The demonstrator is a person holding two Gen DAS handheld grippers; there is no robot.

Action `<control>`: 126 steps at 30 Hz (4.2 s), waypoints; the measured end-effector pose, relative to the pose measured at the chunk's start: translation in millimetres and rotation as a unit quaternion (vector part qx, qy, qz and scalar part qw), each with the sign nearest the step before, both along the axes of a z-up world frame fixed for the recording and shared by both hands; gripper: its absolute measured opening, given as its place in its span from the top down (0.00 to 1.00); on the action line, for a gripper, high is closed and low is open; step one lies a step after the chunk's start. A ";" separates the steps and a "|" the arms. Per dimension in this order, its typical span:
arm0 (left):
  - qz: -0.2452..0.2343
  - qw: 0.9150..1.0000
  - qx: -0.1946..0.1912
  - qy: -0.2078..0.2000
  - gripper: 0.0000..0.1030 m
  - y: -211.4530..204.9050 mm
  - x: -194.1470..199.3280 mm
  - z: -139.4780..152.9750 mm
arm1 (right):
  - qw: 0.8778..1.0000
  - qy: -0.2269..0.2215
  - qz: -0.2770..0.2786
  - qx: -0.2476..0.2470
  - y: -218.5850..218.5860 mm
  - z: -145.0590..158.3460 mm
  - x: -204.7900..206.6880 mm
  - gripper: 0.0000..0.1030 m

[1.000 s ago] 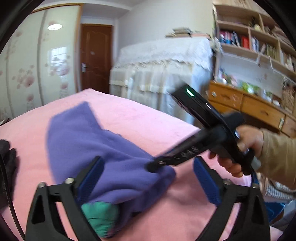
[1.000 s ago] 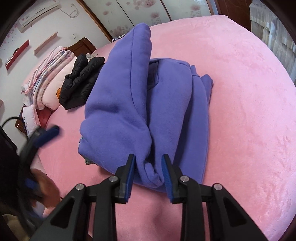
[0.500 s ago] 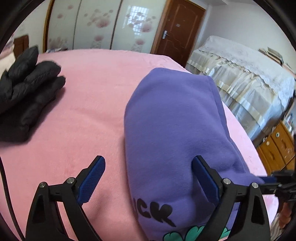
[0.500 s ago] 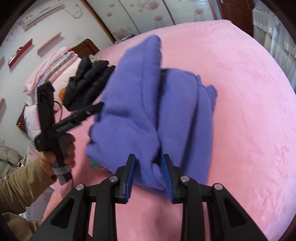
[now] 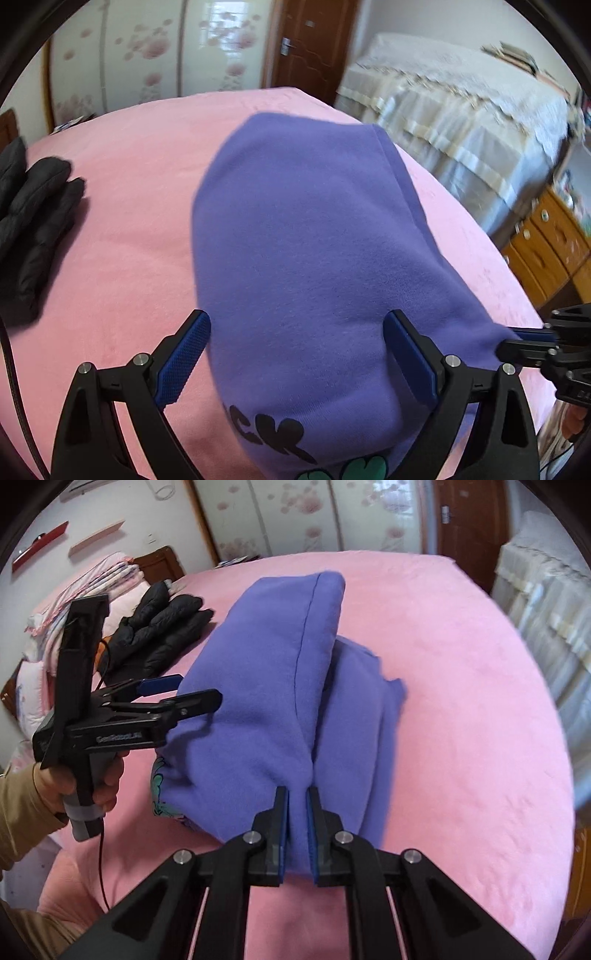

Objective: Fold large clothes

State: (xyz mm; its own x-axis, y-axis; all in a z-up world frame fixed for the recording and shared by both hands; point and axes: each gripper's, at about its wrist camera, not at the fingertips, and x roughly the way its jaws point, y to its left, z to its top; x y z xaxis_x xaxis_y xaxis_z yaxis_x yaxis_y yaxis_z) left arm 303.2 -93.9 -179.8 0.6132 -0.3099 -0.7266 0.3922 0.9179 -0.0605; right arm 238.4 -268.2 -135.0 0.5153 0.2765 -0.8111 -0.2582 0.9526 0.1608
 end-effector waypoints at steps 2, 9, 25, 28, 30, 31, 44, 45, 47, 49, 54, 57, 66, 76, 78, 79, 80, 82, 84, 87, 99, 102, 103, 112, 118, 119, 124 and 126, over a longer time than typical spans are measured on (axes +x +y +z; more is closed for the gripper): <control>-0.011 0.999 0.035 -0.019 0.05 -16.5 -3.9 -2.4 | 1.000 0.000 -0.016 -0.004 -6.3 -3.4 -10.2 0.92; -0.016 0.988 0.137 -0.074 0.02 -65.7 -13.1 -27.0 | 0.991 0.066 -0.098 0.059 -37.5 -73.1 -14.1 0.92; -0.052 0.990 0.114 -0.062 0.00 -41.7 -24.6 14.1 | 0.989 0.085 -0.107 0.053 -38.8 -73.2 0.7 0.90; -0.029 0.994 0.097 -0.051 0.00 -19.8 -12.7 33.7 | 0.991 0.080 -0.103 0.038 -36.7 -62.9 -0.3 0.83; -0.003 0.996 0.086 -0.037 0.00 -1.4 2.2 40.1 | 0.992 0.076 -0.098 0.016 -33.6 -53.6 -0.7 0.74; 0.010 0.996 0.083 -0.031 0.00 6.5 10.1 41.4 | 0.992 0.075 -0.098 0.010 -32.2 -50.1 -1.8 0.72; 0.099 0.994 -0.017 0.041 0.00 76.4 83.7 21.4 | 0.997 -0.017 -0.068 0.021 -19.0 36.2 56.4 0.69; 0.095 0.995 -0.013 0.040 0.00 73.6 85.0 19.7 | 0.997 -0.026 -0.069 0.034 -19.2 39.2 68.5 0.69; 0.091 0.995 -0.005 0.036 0.00 68.9 89.9 16.6 | 0.996 -0.032 -0.071 0.046 -16.4 40.6 88.3 0.69; 0.089 0.995 -0.005 0.038 0.00 65.2 94.8 14.7 | 0.995 -0.031 -0.076 0.056 -13.8 35.1 111.0 0.69; 0.083 0.995 -0.007 0.049 0.00 54.9 105.2 8.5 | 0.994 0.016 -0.102 0.037 -10.3 -1.7 154.2 0.69; 0.077 0.995 -0.005 0.056 0.00 46.9 110.8 4.2 | 0.989 0.051 -0.120 0.073 -24.4 -25.9 167.0 0.69; 0.070 0.994 0.059 0.055 0.00 -2.2 118.8 1.6 | 0.987 0.050 -0.150 -0.019 -34.1 -47.5 156.0 0.91; 0.085 0.992 0.063 0.070 0.00 -27.1 131.5 -12.5 | 0.979 0.051 -0.194 -0.036 -37.0 -87.5 158.4 0.92; 0.085 0.992 0.057 0.069 0.00 -23.6 132.1 -13.6 | 0.979 0.053 -0.197 -0.021 -45.5 -86.5 157.0 0.91; 0.085 0.993 0.057 0.065 0.00 -23.0 131.2 -12.8 | 0.979 0.054 -0.197 -0.015 -47.8 -86.6 158.5 0.91; 0.085 0.993 0.059 0.060 0.00 -22.3 129.9 -12.0 | 0.979 0.055 -0.197 -0.013 -48.7 -86.4 158.1 0.90; 0.085 0.993 0.071 0.048 0.00 -22.8 125.0 -8.8 | 0.980 0.054 -0.192 -0.020 -46.3 -83.0 157.8 0.89; 0.087 0.992 0.085 0.040 0.00 -23.0 120.0 -3.5 | 0.980 0.051 -0.186 -0.039 -41.1 -77.1 157.0 0.87; 0.087 0.991 0.097 0.035 0.00 -21.1 112.6 5.5 | 0.982 0.045 -0.175 -0.051 -35.1 -65.7 153.8 0.83; 0.078 0.992 0.026 0.095 0.01 45.8 93.9 31.5 | 0.988 0.034 -0.150 0.002 -39.4 -20.6 136.2 0.67; 0.070 0.991 -0.003 0.110 0.01 62.2 88.4 33.4 | 0.990 0.029 -0.140 0.019 -37.2 -9.4 129.6 0.54; 0.063 0.991 -0.017 0.118 0.01 68.4 86.4 32.8 | 0.990 0.028 -0.136 0.029 -39.9 -4.3 126.8 0.48; 0.011 0.976 -0.101 0.190 0.01 93.9 78.9 -5.1 | 0.989 0.028 -0.114 0.088 -66.0 13.9 111.6 0.04; -0.011 0.963 -0.154 0.221 0.00 93.1 85.7 -29.1 | 0.986 0.059 -0.120 0.097 -83.6 -10.8 110.3 0.04; -0.015 0.960 -0.161 0.227 0.00 91.4 87.2 -33.0 | 0.986 0.058 -0.115 0.106 -84.7 -12.7 109.0 0.04; -0.034 0.958 -0.155 0.239 0.00 70.4 86.6 -40.3 | 0.985 0.060 -0.094 0.133 -81.7 -20.7 108.0 0.04; -0.045 0.964 -0.129 0.230 0.00 56.9 84.2 -36.3 | 0.985 0.069 -0.093 0.129 -80.8 -27.4 111.5 0.04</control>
